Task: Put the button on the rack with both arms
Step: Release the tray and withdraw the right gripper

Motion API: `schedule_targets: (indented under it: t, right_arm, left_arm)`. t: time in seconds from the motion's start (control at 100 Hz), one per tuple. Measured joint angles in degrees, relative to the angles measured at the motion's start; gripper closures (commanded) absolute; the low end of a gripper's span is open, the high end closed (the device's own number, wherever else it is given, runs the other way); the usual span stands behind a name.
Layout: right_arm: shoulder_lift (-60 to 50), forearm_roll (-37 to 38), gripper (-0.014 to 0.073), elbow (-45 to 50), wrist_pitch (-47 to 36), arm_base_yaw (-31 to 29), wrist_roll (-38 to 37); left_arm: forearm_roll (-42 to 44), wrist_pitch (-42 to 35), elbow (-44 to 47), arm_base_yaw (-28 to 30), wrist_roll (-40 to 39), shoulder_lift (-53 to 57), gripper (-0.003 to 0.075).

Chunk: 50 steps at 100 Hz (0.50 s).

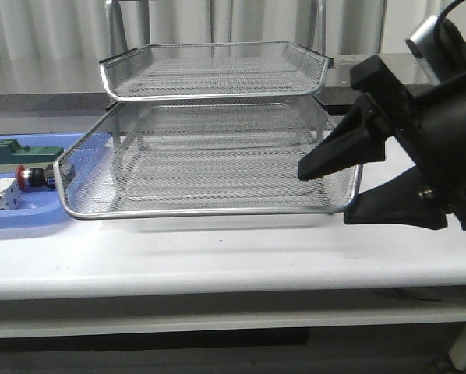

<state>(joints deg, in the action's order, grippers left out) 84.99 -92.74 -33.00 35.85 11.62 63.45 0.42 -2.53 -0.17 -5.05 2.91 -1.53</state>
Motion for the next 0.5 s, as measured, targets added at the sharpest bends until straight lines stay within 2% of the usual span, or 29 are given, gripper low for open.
schedule_targets:
  t: [0.2, 0.5]
  right_arm:
    - [-6.22, 15.83, 0.0093, 0.00, -0.94, 0.00, -13.86]
    - [-17.45, 45.83, 0.0093, -0.81, -0.01, -1.30, -38.19]
  left_arm:
    - [0.00, 0.00, 0.00, 0.00, 0.00, 0.00, 0.0741]
    - [0.00, 0.00, 0.00, 0.00, 0.00, 0.00, 0.0741]
